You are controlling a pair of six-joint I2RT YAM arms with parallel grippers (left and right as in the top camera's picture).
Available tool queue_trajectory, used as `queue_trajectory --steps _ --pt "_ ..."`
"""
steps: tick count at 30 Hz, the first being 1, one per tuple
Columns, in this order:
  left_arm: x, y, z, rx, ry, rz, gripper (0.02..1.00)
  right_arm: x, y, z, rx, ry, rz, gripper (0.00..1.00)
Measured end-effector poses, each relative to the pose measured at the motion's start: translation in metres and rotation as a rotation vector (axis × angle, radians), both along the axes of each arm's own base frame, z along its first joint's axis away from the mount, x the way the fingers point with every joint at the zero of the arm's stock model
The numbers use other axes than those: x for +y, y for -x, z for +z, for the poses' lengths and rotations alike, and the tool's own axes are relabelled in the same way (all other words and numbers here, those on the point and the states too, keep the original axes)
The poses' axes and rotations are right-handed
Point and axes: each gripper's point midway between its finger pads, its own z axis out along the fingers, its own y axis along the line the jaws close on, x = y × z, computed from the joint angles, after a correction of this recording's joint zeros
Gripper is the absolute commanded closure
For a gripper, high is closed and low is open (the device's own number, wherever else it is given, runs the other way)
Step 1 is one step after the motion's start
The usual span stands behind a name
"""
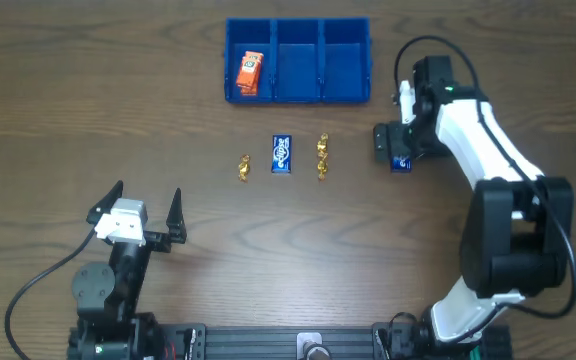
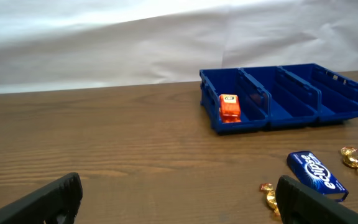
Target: Sort Candies Into Trays
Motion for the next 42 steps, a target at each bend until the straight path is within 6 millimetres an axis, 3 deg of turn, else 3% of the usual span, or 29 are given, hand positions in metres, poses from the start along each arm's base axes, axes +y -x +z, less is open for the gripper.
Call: queue_trajectory --steps 7,14,18,28,30,31,32,42 --pt "0.000 0.000 0.000 0.000 0.000 0.000 0.023 -0.003 0.003 -0.019 0.046 0.020 -0.021 0.025" --pt "0.000 0.000 0.000 0.000 0.000 0.000 0.020 -0.004 0.005 -0.030 0.074 0.022 -0.046 0.264" --pt "0.000 0.000 0.000 0.000 0.000 0.000 0.020 -0.004 0.004 -0.030 0.073 0.022 -0.052 0.489" --pt "0.000 0.000 0.000 0.000 0.000 0.000 0.018 -0.007 0.004 -0.030 0.070 0.059 -0.060 0.535" --pt "0.000 0.000 0.000 0.000 0.000 0.000 0.020 -0.006 0.004 -0.030 0.069 0.067 -0.054 0.614" --pt "0.000 0.000 0.000 0.000 0.000 0.000 0.020 -0.006 0.004 -0.030 0.068 0.069 -0.055 0.717" --pt "0.000 0.000 0.000 0.000 0.000 0.000 0.020 -0.005 0.004 -0.030 0.066 0.071 -0.056 0.757" --pt "0.000 0.000 0.000 0.000 0.000 0.000 0.020 -0.003 0.001 -0.028 0.058 0.062 -0.090 0.895"
